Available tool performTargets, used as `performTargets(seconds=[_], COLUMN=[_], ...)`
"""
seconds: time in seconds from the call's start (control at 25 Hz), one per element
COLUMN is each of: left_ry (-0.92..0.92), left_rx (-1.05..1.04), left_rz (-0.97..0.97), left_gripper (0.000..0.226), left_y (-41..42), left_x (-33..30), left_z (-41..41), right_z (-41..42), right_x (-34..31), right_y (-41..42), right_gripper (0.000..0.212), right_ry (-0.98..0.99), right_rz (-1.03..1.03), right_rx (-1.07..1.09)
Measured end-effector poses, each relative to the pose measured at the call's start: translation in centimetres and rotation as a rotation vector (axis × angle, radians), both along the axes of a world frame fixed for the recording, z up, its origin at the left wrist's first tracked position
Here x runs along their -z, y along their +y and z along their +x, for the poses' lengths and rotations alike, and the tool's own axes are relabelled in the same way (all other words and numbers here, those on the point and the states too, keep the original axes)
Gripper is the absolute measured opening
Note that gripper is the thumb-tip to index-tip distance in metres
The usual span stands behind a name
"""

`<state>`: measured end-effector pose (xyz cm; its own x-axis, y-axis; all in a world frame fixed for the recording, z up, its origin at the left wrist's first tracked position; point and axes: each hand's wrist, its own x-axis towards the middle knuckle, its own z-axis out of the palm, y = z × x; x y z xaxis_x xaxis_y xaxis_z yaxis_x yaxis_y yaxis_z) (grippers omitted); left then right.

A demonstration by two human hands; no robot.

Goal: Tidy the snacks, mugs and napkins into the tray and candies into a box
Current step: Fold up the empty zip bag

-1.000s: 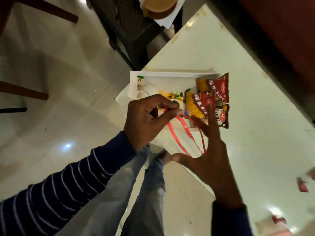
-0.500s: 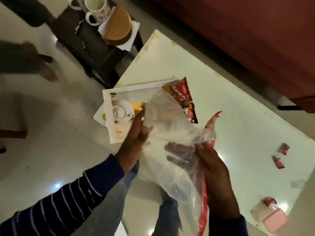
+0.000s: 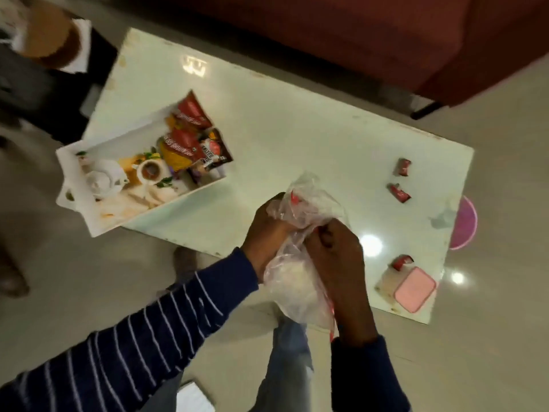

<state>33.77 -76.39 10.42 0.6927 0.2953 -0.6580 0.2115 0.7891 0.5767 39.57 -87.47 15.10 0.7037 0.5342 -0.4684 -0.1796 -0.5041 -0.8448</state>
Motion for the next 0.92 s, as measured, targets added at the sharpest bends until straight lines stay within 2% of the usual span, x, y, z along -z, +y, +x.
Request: performTargets(seconds=[0.04,0.08,0.12,0.16,0.2,0.24,0.28,0.4,0.44,0.52,0.56,0.64,0.72,0.8,0.84,0.92], left_ry=[0.060,0.092,0.124,0.091,0.029,-0.016,-0.014,-0.057,-0.094,-0.255,-0.316,-0.278,-0.136,-0.152,-0.134,-0.161], left_rx=[-0.002,0.021,0.065,0.099,0.138,0.173,0.245,0.320,0.341,0.511,0.620,0.711,0.623,0.591,0.586,0.644], left_rz=[0.057,0.042,0.007,-0.093,-0.207,-0.252,-0.210,-0.104,-0.015,0.176,0.236,0.422,0.661,1.045,1.119,1.099], left_gripper=[0.037,0.030,0.023,0.018,0.014,0.011,0.011,0.019,0.023,0.052,0.058,0.054,0.048,0.039,0.037,0.050], left_y=[-2.2,-5.0,-8.1,-10.8,-13.4,-16.0,-18.8,-27.3,-29.0,-32.4,-33.9,-36.4,-37.5,-37.1,-36.9,-39.4], left_x=[0.5,0.0,-0.2,-0.5,-1.1,-1.3,-1.9,-1.7,-1.8,-1.1,-0.9,0.2,1.8,3.8,4.7,5.4], left_z=[1.7,3.6,5.8,7.8,9.5,11.1,12.4,16.0,16.4,17.6,18.0,19.5,21.7,23.1,23.9,25.0], right_z=[0.6,1.3,2.4,3.7,5.3,7.0,8.3,11.4,12.3,14.6,15.7,17.9,19.2,20.0,20.3,21.1], right_x=[-0.6,-0.2,-0.4,-1.2,-1.5,-1.7,-1.7,-0.2,0.3,1.7,2.3,3.5,4.2,4.5,4.9,6.2], right_y=[-2.8,-5.7,-9.3,-13.3,-16.8,-19.7,-22.1,-28.8,-30.4,-33.6,-34.7,-36.2,-37.0,-37.8,-38.4,-39.4], right_gripper=[0.015,0.020,0.043,0.064,0.080,0.087,0.084,0.056,0.048,0.022,0.013,0.004,0.008,0.024,0.029,0.030], right_ry=[-0.141,-0.239,-0.379,-0.430,-0.350,-0.174,-0.065,-0.119,-0.138,-0.184,-0.206,-0.247,-0.213,-0.025,0.024,-0.082], right_rz=[-0.013,-0.108,-0.165,-0.174,-0.161,-0.077,0.033,0.117,0.117,0.109,0.087,0.034,0.076,0.200,0.189,0.040], right_rx=[0.058,0.182,0.281,0.290,0.312,0.316,0.299,0.352,0.445,0.642,0.739,0.828,0.732,0.605,0.541,0.478])
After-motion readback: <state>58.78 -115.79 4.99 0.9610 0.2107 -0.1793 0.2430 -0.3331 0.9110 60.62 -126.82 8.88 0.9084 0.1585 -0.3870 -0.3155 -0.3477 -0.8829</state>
